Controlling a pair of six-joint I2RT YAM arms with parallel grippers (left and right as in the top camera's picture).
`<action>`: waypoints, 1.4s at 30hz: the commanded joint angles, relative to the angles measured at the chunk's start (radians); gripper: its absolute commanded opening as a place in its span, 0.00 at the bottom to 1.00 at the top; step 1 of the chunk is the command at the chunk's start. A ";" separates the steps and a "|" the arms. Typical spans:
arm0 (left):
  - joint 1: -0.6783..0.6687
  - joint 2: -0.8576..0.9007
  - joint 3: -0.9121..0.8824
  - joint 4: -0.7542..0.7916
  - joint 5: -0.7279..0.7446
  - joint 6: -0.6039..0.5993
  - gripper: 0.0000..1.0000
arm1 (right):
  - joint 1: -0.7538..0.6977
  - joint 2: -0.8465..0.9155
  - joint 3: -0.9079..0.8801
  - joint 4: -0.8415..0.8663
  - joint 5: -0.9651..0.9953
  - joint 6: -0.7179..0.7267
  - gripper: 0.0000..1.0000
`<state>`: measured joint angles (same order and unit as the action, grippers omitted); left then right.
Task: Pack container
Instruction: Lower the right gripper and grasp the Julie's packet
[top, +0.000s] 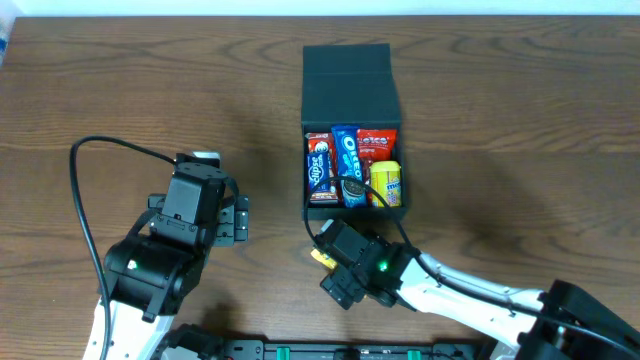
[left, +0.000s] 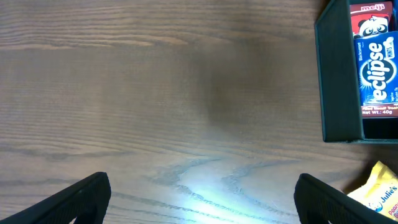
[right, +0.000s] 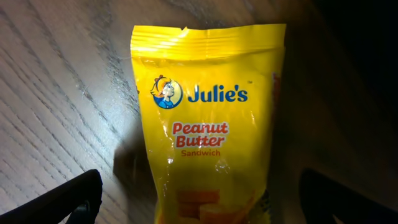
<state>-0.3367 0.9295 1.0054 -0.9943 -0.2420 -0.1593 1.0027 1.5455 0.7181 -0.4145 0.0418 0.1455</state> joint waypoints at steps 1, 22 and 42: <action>0.004 0.000 0.000 -0.003 0.000 0.006 0.95 | -0.008 0.014 -0.009 0.003 -0.021 0.011 0.99; 0.004 0.000 0.000 -0.003 0.000 0.006 0.95 | -0.008 0.032 -0.009 0.006 -0.021 0.011 0.86; 0.004 0.000 -0.001 -0.003 0.000 0.006 0.95 | -0.009 0.032 -0.009 0.003 -0.021 0.011 0.52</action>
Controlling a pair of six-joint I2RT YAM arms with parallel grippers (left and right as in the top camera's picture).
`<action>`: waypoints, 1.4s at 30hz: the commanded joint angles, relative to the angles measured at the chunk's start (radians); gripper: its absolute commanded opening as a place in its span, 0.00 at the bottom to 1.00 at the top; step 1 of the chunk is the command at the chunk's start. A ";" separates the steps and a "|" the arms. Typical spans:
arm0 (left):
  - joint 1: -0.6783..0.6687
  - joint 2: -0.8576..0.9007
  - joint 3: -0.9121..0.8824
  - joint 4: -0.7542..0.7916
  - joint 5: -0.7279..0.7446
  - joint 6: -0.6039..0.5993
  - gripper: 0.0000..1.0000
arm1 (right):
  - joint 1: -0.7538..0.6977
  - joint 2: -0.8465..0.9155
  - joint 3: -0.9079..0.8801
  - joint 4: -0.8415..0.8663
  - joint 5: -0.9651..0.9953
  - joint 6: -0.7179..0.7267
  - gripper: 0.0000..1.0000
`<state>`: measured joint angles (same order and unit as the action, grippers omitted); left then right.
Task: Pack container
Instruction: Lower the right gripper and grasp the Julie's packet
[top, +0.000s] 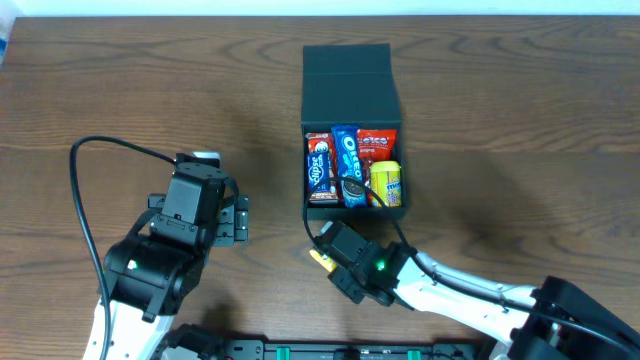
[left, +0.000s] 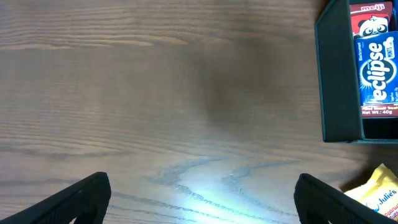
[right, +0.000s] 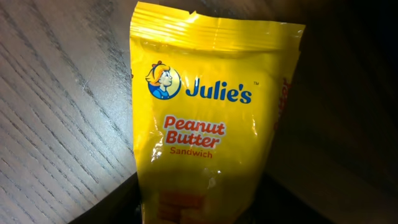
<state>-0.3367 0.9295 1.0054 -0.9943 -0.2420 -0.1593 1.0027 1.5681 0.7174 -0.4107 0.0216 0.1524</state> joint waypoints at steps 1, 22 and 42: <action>0.004 0.000 0.000 -0.003 0.000 0.006 0.95 | -0.009 0.010 -0.008 -0.001 0.000 0.004 0.52; 0.004 0.000 0.000 -0.003 0.000 0.006 0.95 | -0.008 0.010 -0.008 0.008 0.000 0.004 0.27; 0.004 0.000 -0.001 -0.003 0.000 0.006 0.95 | -0.003 -0.054 -0.004 -0.005 0.000 0.004 0.04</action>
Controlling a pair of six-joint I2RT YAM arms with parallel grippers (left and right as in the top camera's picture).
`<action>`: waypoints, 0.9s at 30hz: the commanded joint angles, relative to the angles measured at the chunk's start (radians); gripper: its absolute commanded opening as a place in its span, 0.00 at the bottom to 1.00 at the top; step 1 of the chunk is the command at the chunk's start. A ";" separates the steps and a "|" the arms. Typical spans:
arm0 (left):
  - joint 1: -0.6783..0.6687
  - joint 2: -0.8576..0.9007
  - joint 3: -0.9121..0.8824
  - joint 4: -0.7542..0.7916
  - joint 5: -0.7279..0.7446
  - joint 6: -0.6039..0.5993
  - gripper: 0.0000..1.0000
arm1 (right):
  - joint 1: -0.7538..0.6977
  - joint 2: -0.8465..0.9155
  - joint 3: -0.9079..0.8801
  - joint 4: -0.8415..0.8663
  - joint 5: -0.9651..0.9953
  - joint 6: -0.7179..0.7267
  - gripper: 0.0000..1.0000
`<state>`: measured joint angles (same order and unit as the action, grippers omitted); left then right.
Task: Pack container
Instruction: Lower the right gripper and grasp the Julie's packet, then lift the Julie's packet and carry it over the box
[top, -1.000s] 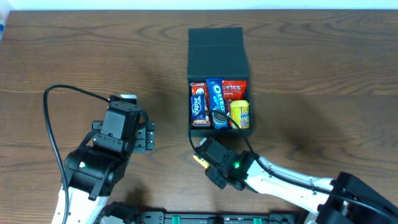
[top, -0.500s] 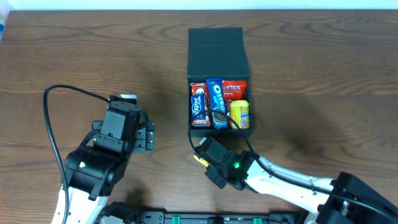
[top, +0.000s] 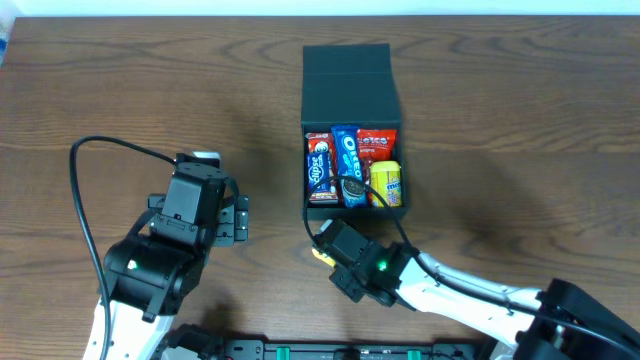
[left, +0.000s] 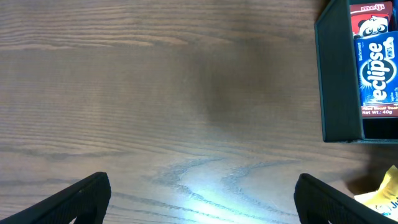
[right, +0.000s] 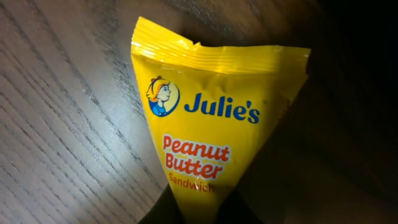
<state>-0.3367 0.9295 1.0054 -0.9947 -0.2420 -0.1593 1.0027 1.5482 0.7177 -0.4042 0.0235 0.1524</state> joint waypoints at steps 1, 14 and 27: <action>0.004 0.000 0.000 -0.002 0.000 0.006 0.95 | 0.001 -0.051 -0.002 -0.016 -0.002 0.004 0.04; 0.004 0.000 0.000 -0.002 0.000 0.006 0.95 | 0.025 -0.295 0.163 -0.118 0.211 0.181 0.01; 0.004 0.000 0.000 -0.002 0.000 0.006 0.95 | -0.221 -0.227 0.288 -0.107 0.272 0.563 0.02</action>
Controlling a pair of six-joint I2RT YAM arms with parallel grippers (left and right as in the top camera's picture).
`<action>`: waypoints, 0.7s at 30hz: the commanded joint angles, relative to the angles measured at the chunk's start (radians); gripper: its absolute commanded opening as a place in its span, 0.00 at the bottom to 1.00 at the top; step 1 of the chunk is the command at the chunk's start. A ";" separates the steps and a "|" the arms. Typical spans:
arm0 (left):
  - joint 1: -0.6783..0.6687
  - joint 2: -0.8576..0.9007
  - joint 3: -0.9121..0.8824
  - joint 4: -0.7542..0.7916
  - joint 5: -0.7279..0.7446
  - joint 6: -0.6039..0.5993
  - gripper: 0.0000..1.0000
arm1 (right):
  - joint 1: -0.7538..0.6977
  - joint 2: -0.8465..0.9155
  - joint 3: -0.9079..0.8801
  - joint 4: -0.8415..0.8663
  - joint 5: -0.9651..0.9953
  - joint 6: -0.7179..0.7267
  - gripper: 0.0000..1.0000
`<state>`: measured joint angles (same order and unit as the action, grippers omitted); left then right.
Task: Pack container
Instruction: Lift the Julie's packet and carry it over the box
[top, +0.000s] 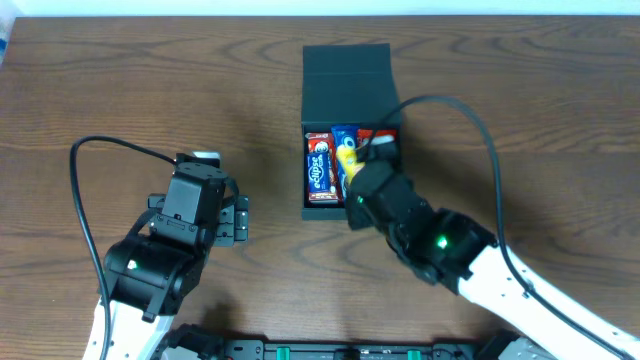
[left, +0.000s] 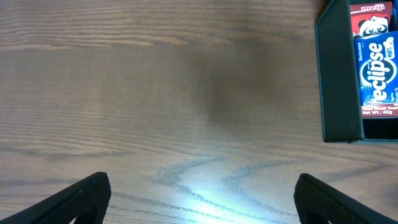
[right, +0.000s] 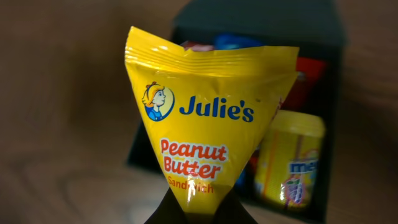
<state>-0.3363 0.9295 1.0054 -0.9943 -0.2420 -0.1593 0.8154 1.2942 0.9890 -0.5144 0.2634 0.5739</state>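
Note:
My right gripper (right: 196, 208) is shut on the bottom of a yellow Julie's Peanut Butter Sandwich packet (right: 205, 124), held in the air above the near end of the black container (top: 345, 85). The packet's top (top: 347, 155) peeks out above the gripper in the overhead view. Inside the container lie a red bar (top: 319, 166), a blue pack and a yellow tub (right: 292, 155). My left gripper (left: 199, 199) stands open over bare table, left of the container (left: 339, 81), with nothing between its fingers.
The container's lid (top: 346, 60) lies flat behind it. A black cable (top: 90, 160) loops round the left arm, and the right arm's cable (top: 480, 130) arcs to the right of the container. The wood table (top: 520, 110) stretches to both sides.
My right gripper, shut on the yellow packet, was low at the table in front of the container; now it holds the packet lifted over the container's near end. The left arm has not moved.
The yellow packet lay flat on the table before the container with my right gripper open around it. Then the gripper sat lower over the packet. Then it was shut, pinching the packet's bottom. Now the packet is off the table, over the container.

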 joint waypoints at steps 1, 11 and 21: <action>0.004 0.000 0.000 -0.003 0.000 0.006 0.95 | -0.046 0.037 0.016 0.008 0.032 0.156 0.02; 0.004 0.000 0.000 -0.003 0.000 0.006 0.95 | -0.101 0.190 0.042 0.042 -0.026 0.188 0.01; 0.004 0.000 0.000 -0.002 0.000 0.006 0.95 | -0.101 0.321 0.047 0.116 -0.103 0.188 0.01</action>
<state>-0.3367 0.9295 1.0054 -0.9947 -0.2420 -0.1593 0.7200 1.6001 1.0145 -0.4023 0.1749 0.7471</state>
